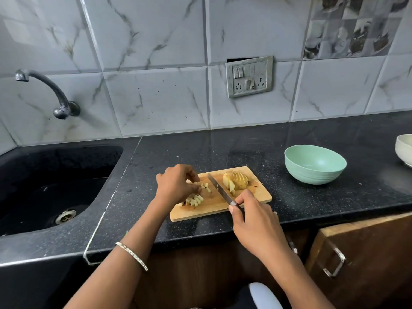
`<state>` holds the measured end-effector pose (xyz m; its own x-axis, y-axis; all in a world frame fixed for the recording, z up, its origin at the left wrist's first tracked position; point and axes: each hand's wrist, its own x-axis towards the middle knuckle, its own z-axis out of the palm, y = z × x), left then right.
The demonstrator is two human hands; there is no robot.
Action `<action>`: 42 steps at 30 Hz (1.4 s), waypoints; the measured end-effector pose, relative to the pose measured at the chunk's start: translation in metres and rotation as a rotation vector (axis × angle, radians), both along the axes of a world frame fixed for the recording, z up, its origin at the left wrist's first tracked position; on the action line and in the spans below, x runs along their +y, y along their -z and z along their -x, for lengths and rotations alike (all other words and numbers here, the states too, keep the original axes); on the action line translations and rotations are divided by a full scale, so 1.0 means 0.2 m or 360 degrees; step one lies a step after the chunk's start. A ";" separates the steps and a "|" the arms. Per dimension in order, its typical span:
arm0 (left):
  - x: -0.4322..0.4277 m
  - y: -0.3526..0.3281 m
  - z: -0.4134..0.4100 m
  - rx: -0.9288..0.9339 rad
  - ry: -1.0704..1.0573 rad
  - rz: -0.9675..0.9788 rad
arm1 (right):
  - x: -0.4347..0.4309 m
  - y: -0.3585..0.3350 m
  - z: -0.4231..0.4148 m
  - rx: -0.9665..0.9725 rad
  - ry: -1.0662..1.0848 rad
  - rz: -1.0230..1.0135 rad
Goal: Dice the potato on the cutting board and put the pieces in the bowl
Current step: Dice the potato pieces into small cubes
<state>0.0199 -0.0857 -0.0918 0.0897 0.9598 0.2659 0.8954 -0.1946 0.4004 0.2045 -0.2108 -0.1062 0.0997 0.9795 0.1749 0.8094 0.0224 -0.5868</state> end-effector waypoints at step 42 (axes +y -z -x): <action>0.02 0.07 -0.05 -0.0035 -0.0041 -0.0139 | -0.02 0.01 -0.02 0.0093 0.0106 -0.0010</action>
